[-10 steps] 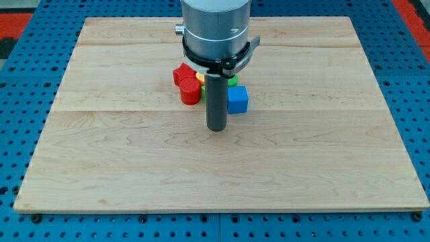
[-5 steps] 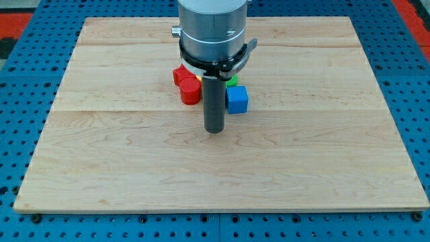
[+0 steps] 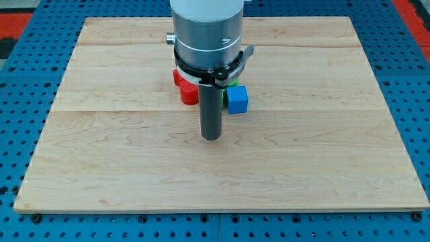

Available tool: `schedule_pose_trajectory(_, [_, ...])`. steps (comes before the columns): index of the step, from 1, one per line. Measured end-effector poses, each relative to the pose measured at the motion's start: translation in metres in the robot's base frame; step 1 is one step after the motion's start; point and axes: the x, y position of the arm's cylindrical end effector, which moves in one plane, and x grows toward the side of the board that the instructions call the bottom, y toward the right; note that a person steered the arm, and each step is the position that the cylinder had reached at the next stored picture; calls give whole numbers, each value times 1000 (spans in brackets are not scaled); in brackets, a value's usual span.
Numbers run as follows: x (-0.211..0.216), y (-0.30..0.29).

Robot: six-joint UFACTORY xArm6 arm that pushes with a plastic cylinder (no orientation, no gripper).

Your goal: Push the blue cube towards bottom right end

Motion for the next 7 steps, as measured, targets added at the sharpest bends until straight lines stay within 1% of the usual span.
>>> schedule_pose_trajectory(1, [5, 0])
schedule_pose_trajectory(2, [10, -12])
schedule_pose_trajectory(3, [-12, -50])
schedule_pose_trajectory(4, [-60, -55])
schedule_pose_trajectory(5, [-65, -54])
schedule_pose_trajectory(6, [-78, -35])
schedule_pose_trajectory(7, [-78, 15])
